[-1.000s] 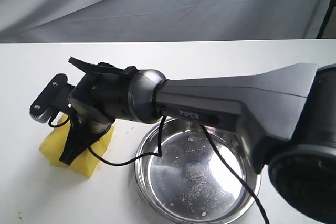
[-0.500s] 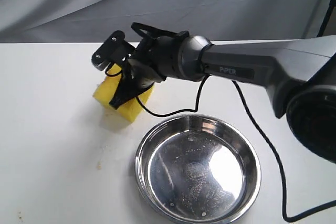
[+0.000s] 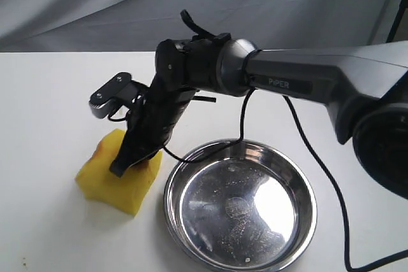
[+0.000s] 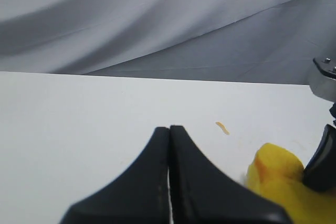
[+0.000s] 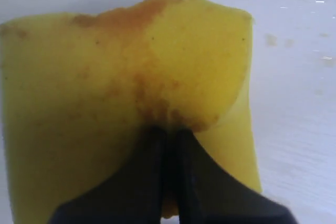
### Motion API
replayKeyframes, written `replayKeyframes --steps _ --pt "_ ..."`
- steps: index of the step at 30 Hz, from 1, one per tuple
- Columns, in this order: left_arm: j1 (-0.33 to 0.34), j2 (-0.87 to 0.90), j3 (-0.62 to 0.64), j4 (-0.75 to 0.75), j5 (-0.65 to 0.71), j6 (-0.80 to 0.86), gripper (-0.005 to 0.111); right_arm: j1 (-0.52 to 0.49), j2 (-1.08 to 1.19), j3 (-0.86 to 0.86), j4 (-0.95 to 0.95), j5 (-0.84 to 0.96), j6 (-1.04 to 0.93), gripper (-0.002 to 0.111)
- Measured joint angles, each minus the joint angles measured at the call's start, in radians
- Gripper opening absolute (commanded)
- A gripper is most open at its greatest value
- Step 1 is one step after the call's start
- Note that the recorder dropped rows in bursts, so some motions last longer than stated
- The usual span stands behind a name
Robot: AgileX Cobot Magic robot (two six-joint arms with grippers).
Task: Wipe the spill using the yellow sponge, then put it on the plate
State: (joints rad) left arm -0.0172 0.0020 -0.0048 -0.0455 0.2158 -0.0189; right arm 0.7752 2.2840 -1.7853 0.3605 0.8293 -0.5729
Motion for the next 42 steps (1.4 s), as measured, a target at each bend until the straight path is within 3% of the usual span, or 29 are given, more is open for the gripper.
replayKeyframes --steps 7,15,31,37,42 --pt "0.000 0.000 0.000 0.000 0.000 0.000 0.000 0.075 0.000 0.000 -0.020 -0.009 -0.023 0.000" --pt "0.000 0.000 0.000 0.000 0.000 0.000 0.000 0.072 0.026 -0.032 -0.231 -0.273 0.246 0.000" --pt "0.000 0.000 0.000 0.000 0.000 0.000 0.000 -0.101 0.341 -0.621 -0.259 -0.086 0.393 0.000" --pt "0.000 0.000 0.000 0.000 0.000 0.000 0.000 -0.152 0.375 -0.666 -0.187 -0.091 0.436 0.000" --pt "0.000 0.000 0.000 0.000 0.000 0.000 0.000 -0.160 0.393 -0.666 -0.030 -0.030 0.272 0.000"
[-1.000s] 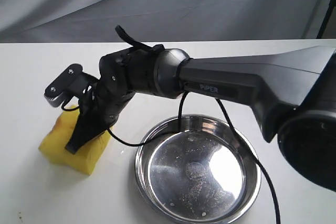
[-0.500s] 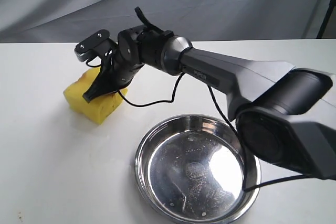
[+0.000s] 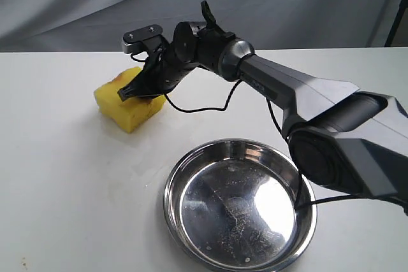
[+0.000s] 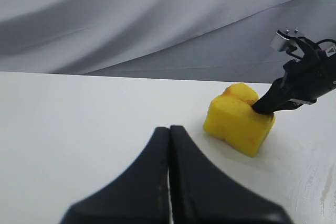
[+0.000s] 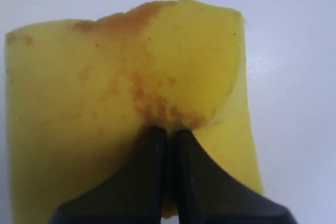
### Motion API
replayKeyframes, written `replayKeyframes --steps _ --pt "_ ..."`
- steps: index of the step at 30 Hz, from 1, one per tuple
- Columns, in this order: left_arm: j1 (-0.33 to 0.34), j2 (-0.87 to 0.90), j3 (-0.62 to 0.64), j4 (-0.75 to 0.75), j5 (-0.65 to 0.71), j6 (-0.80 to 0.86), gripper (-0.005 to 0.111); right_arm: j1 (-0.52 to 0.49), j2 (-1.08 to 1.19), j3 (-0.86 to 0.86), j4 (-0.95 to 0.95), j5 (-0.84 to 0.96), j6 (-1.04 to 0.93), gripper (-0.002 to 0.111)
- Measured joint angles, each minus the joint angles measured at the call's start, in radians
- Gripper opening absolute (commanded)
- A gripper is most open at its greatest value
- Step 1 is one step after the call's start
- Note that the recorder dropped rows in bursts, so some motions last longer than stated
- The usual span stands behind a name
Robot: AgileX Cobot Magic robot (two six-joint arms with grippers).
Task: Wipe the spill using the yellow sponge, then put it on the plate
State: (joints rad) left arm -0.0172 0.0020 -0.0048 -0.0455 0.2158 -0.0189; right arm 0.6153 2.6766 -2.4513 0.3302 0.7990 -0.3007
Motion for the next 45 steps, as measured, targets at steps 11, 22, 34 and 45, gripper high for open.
replayKeyframes --steps 11,22,34,45 --pt "0.000 0.000 0.000 0.000 0.000 0.000 0.000 0.033 -0.006 -0.009 0.118 0.237 -0.336 0.000" --pt "0.000 0.000 0.000 0.000 0.000 0.000 0.000 0.079 -0.018 -0.010 -0.397 0.108 0.186 0.000" --pt "0.000 0.000 0.000 0.000 0.000 0.000 0.000 0.053 0.012 -0.008 -0.347 -0.143 0.336 0.000" --pt "0.000 0.000 0.000 0.000 0.000 0.000 0.000 0.092 0.049 -0.010 -0.584 -0.169 0.391 0.000"
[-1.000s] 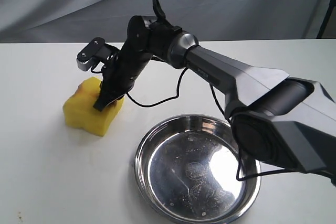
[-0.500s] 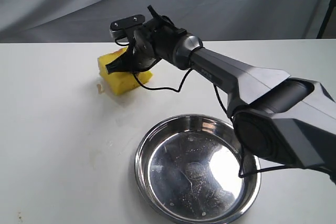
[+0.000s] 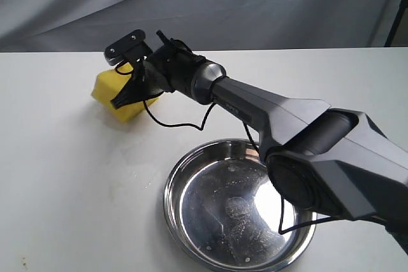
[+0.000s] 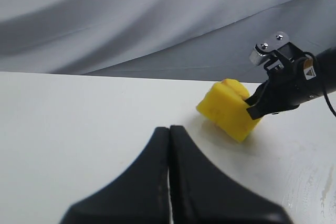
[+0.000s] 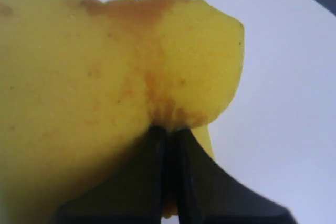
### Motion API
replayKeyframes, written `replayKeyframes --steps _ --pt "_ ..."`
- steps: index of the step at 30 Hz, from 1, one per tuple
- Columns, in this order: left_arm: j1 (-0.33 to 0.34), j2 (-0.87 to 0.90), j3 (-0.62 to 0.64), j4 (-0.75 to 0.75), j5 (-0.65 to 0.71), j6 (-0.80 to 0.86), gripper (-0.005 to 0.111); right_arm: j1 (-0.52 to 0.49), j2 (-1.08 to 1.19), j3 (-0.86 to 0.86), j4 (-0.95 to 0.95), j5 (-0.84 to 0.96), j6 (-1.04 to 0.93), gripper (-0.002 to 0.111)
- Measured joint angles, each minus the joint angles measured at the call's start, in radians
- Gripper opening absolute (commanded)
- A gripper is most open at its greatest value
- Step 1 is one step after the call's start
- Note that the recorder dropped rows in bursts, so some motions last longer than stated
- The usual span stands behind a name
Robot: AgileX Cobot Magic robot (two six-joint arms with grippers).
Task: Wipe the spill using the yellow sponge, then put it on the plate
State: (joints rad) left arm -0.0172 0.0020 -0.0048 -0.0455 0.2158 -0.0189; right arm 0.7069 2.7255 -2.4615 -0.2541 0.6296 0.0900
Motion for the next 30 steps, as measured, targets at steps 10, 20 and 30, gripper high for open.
replayKeyframes --steps 10,20,30 --pt "0.000 0.000 0.000 0.000 0.000 0.000 0.000 0.000 0.000 0.000 -0.204 0.063 0.139 0.000" --pt "0.000 0.000 0.000 0.000 0.000 0.000 0.000 0.065 0.000 0.000 0.152 -0.005 -0.424 0.000" --pt "0.000 0.000 0.000 0.000 0.000 0.000 0.000 0.156 -0.010 -0.012 0.333 0.125 -0.663 0.000"
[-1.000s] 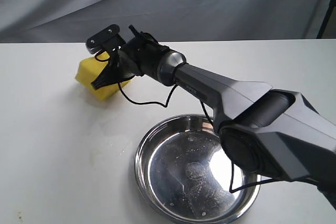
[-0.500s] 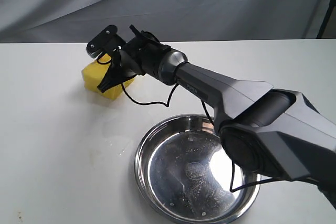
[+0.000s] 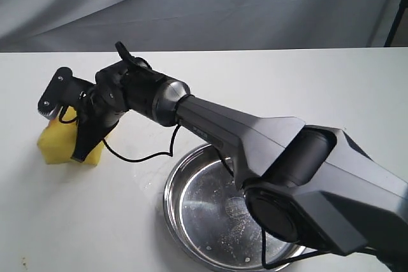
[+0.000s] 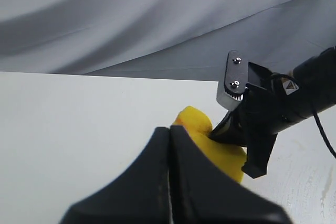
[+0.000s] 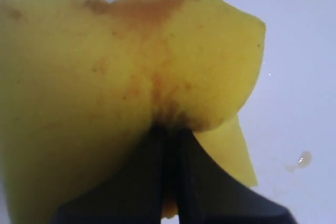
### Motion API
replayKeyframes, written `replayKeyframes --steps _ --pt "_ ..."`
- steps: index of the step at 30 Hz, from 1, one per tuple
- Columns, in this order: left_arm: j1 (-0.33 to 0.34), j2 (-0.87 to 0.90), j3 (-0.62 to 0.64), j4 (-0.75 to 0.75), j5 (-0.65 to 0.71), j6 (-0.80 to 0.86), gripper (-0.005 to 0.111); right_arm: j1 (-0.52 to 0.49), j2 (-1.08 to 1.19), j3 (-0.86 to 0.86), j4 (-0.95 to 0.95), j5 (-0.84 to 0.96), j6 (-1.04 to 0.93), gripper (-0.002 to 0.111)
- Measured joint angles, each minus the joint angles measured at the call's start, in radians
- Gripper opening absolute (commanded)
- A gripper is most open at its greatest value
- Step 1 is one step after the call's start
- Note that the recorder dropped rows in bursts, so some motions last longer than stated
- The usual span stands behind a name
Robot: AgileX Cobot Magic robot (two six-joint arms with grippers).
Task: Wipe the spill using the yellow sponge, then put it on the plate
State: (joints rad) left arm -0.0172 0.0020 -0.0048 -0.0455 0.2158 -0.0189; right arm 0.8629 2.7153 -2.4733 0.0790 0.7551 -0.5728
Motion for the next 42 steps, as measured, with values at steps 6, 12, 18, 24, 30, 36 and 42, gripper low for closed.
replayKeyframes --steps 6,12,18,24,30,36,42 --pt "0.000 0.000 0.000 0.000 0.000 0.000 0.000 -0.013 -0.002 0.000 -0.092 0.000 0.233 0.000" --pt "0.000 0.000 0.000 0.000 0.000 0.000 0.000 -0.071 -0.002 0.000 -0.335 0.035 0.521 0.000" --pt "0.000 0.000 0.000 0.000 0.000 0.000 0.000 -0.174 -0.002 0.000 -0.448 0.127 0.619 0.000" --pt "0.000 0.000 0.000 0.000 0.000 0.000 0.000 -0.204 -0.005 0.000 -0.469 0.194 0.614 0.000" --pt "0.000 0.000 0.000 0.000 0.000 0.000 0.000 -0.196 -0.012 0.000 -0.493 0.296 0.416 0.000" --pt "0.000 0.000 0.000 0.000 0.000 0.000 0.000 -0.167 -0.035 0.000 -0.480 0.376 0.269 0.000" --pt "0.000 0.000 0.000 0.000 0.000 0.000 0.000 -0.154 -0.089 0.004 -0.268 0.432 0.173 0.000"
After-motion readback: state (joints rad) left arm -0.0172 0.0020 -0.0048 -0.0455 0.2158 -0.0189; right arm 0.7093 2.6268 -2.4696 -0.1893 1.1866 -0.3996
